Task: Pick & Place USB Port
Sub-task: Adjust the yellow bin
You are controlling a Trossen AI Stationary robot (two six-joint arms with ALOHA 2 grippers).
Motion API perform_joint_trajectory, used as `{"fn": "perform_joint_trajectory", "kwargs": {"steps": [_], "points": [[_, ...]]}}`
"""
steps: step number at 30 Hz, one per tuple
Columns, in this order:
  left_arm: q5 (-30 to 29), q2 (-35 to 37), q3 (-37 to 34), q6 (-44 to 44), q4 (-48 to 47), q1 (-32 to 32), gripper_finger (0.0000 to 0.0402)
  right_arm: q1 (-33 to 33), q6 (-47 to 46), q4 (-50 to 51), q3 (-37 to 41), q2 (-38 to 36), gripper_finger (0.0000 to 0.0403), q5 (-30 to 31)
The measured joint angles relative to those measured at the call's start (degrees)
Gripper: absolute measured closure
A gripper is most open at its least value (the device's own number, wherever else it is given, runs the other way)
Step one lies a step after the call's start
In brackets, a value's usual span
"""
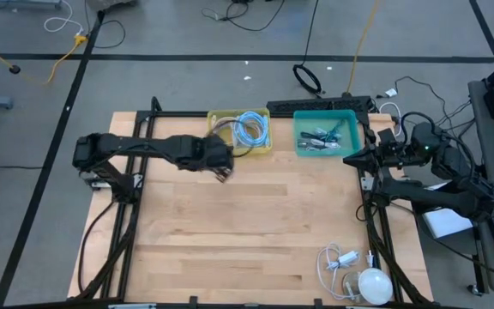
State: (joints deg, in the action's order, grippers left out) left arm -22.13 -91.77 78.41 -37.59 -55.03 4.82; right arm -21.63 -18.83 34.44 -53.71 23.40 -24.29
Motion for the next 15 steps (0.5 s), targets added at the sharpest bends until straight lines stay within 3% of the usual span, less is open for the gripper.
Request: {"fn": "perform_joint_trajectory", "kwargs": {"steps": [2, 4, 7, 12, 15], "points": [[-7.47, 0.1, -1.4, -7.76, -9.46, 0.34, 0.0401, 0.0, 0.02, 0.02, 0.0, 0.0, 0.0403, 0.0], [-9.47, 0.22, -4.59, -13.7, -11.94, 2.68, 0.0401, 0.0, 0.02, 0.02, 0.0, 0.0, 0.0403, -0.02], [-5.57, -0.09, -11.06, -17.73, -10.11, 8.24, 0.0401, 0.0, 0.02, 0.0, 0.0, 0.0, 0.0403, -0.02], [4.02, -0.09, -20.68, -13.94, 7.66, 16.89, 0.0401, 0.0, -0.17, 0.0, 0.0, 0.0, 0.0403, -0.07], [5.19, 0.07, -22.68, -14.48, 12.76, 20.45, 0.0401, 0.0, -1.11, 0.0, 0.0, 0.0, 0.0403, -0.09]]}}
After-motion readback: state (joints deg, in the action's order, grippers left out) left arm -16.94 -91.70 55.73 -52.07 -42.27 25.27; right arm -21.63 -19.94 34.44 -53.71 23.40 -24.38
